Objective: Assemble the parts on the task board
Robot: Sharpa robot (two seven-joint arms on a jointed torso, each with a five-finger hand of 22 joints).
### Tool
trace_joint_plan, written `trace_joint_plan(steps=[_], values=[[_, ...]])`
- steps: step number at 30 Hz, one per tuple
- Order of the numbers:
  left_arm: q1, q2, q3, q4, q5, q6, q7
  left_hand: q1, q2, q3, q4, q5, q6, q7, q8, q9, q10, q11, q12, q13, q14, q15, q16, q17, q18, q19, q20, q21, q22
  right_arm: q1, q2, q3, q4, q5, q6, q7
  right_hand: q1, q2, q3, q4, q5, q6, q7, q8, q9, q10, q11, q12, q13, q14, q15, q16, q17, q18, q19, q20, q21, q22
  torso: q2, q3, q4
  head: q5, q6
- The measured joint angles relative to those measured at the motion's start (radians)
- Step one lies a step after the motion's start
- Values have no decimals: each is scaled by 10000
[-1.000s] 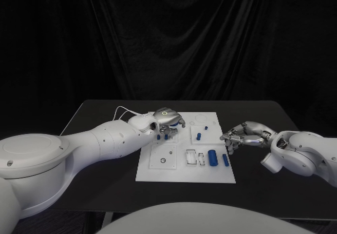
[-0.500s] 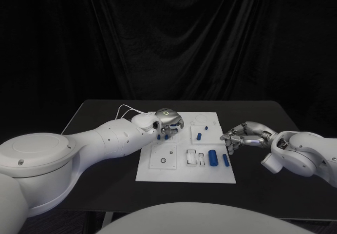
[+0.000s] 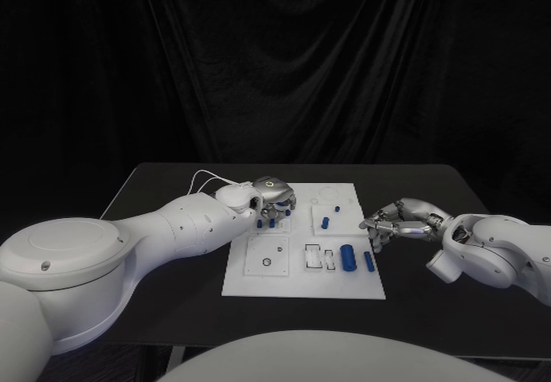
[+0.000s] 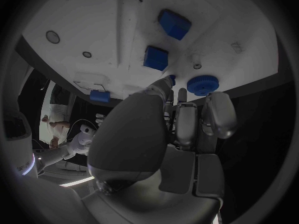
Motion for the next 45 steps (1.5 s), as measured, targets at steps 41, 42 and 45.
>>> trace_joint_plan(steps=[41,42,45], values=[[-152,-142,11,-37,-15,-154,57,-48,315,291,-512,-30,550,199,255,145,949,-441,417,295,-95,-203,-61,-189,3,68,-146,10,-1,0,-65,1,54,0,-3,-1,-92,-15,0,0,-39,0,0,0,0,0,0,0,1,0,0,0,-11,-1,0,0,0,0,-1,0,5,-38,0],[-142,-266,13,137,-15,-259,57,-48,315,290,-512,-30,550,199,255,146,949,-442,417,295,-128,-236,-86,-214,4,68,-145,10,-1,0,-67,1,44,0,-2,-1,-92,-15,0,0,-39,0,0,0,0,0,0,0,1,0,0,0,-10,0,0,0,0,0,-2,0,6,-54,0],[-24,-636,13,654,-18,-511,55,-47,314,290,-513,-55,586,235,255,147,984,-410,417,295,-127,-235,-155,-304,3,68,-145,10,-1,0,-70,1,16,0,0,-3,-92,-15,0,0,-38,0,0,0,0,0,0,0,1,0,0,0,-10,0,0,0,0,0,-5,-2,8,-81,0]])
